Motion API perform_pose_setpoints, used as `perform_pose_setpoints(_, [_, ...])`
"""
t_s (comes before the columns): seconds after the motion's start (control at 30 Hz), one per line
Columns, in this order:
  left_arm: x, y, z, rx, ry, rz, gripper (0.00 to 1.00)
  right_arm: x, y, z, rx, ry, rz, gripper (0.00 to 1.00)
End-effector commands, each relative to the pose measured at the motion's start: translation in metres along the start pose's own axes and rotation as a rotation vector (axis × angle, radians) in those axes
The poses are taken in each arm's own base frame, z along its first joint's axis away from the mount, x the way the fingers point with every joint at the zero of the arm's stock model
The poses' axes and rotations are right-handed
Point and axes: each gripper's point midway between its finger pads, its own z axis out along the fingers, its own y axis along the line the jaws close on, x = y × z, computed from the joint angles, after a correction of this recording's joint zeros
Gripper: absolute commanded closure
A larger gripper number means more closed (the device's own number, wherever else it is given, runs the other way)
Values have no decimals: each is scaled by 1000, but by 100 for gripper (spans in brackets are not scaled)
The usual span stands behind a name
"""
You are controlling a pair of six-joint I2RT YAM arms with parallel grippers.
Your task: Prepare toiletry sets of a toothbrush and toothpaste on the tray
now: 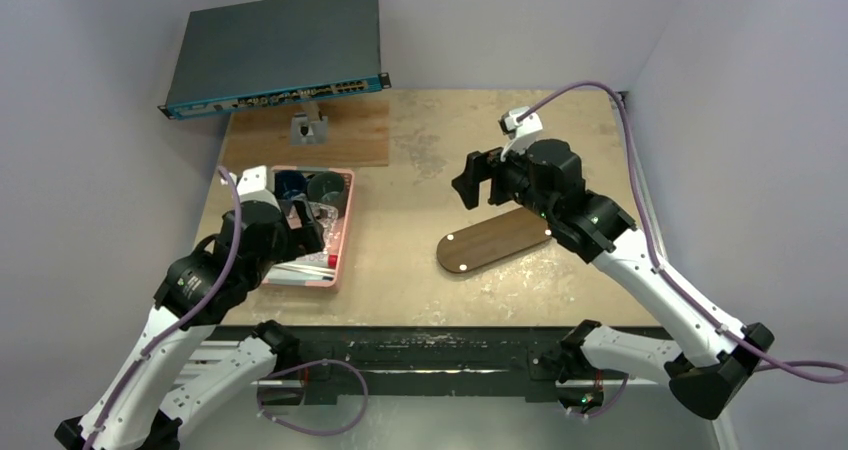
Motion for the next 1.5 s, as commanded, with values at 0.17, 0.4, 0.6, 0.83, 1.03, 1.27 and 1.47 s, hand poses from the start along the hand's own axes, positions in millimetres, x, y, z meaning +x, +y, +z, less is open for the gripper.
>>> perform_pose_setpoints(0.17, [32, 44, -4, -269, 66, -241, 9, 31, 26, 26, -138, 87, -10, 7])
perform_pose_setpoints(0.4, [59, 58, -8, -360, 97, -442, 15, 49, 34, 34, -172, 127, -7, 7])
perform_pose_setpoints(0.6, [79, 61, -8, -387, 127, -597, 17, 60, 32, 39, -161, 147, -9, 7])
perform_pose_setpoints(0.83, [102, 71, -6, -473, 152, -721, 20, 72, 27, 43, -141, 174, -24, 7])
perform_pose_setpoints(1.03, [110, 61, 6, -486, 196, -727, 24, 79, 28, 44, -149, 184, -23, 7])
perform_pose_setpoints(1.27, [120, 58, 24, -497, 250, -733, 30, 82, 27, 42, -150, 186, -32, 7])
perform_pose_setpoints(1.47, [125, 61, 44, -502, 303, -754, 36, 86, 29, 41, -168, 192, -26, 7])
